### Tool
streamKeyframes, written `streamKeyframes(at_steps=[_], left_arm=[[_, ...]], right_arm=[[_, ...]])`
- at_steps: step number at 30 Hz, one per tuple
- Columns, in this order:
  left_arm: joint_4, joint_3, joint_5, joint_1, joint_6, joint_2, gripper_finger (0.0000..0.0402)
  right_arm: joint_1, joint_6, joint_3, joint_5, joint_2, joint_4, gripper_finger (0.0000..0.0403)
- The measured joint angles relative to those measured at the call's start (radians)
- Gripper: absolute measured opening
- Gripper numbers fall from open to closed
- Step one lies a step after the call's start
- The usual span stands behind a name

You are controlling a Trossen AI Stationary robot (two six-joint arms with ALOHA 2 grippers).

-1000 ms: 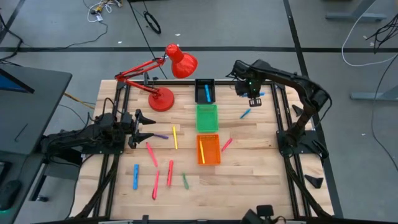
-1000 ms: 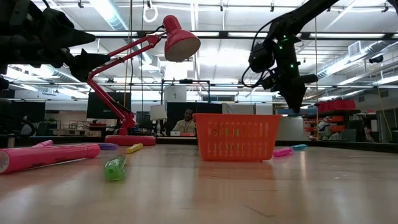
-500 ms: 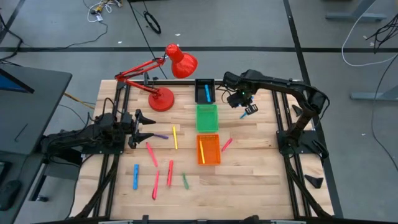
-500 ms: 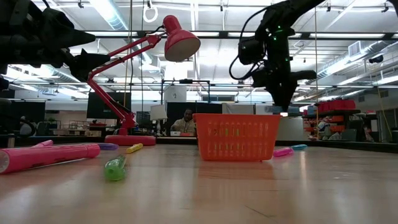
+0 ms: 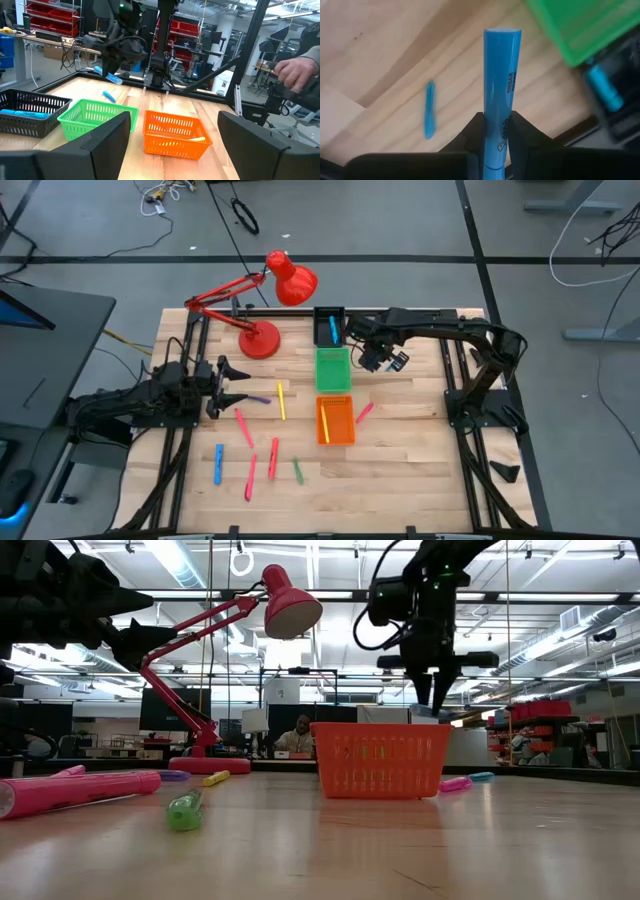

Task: Pick & Place Markers
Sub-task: Put the top blue highlighter into the black bin

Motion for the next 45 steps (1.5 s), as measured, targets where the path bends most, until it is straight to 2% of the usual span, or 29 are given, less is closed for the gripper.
streamKeyframes(at_steps=[6,17,28,34,39,45], left_arm=[[0.000,0.000,0.000,0.000,0.000,0.000,0.0307],[0.000,0.000,0.000,0.000,0.000,0.000,0.0307],[0.000,0.000,0.000,0.000,0.000,0.000,0.0307],[0.000,0.000,0.000,0.000,0.000,0.000,0.0307],[0.000,0.000,0.000,0.000,0.000,0.000,0.0307],[0.000,0.000,0.000,0.000,0.000,0.000,0.0307]], right_arm=[[0.067,-0.137,0.000,0.035,0.000,0.065,0.0048],[0.144,-0.330,0.000,0.034,0.000,0.136,0.0048],[0.197,-0.418,0.000,-0.021,0.000,0.238,0.0048],[0.168,-0.511,0.000,-0.045,0.000,0.304,0.0048],[0.108,-0.584,0.000,-0.085,0.012,0.427,0.0048],[0.028,-0.660,0.000,-0.128,0.042,0.474,0.0048]])
